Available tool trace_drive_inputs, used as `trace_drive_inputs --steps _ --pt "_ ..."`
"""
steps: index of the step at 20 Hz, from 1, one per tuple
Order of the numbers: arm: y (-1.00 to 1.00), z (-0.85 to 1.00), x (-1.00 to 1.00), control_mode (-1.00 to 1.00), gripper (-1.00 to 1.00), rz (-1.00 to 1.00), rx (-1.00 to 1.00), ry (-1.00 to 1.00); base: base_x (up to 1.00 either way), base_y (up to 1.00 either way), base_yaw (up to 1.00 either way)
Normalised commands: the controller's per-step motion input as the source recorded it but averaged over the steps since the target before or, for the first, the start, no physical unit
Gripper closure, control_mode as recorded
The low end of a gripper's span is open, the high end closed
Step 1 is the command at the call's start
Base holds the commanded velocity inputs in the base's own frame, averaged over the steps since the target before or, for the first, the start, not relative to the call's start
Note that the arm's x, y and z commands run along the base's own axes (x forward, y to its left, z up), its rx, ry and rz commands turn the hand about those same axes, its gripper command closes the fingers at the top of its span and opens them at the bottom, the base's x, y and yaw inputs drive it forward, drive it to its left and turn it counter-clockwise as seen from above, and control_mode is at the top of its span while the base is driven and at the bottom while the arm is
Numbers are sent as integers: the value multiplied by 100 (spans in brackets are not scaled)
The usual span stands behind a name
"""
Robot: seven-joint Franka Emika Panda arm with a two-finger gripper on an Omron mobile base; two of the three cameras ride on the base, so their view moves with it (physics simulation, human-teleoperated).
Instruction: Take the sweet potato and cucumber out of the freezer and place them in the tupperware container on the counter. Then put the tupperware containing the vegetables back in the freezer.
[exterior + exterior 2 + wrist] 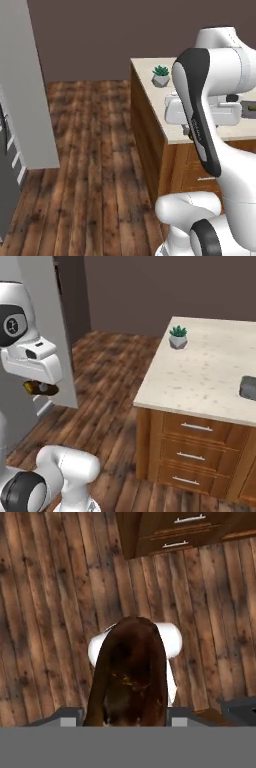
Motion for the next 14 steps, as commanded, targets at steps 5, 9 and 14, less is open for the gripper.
trace_drive_inputs --steps 5,9,14 --pt "0 0 0 100 100 0 0 0 0 -100 -3" --pt "0 0 0 100 100 0 0 0 1 -100 0" --pt "0 0 0 100 100 0 0 0 21 -100 0"
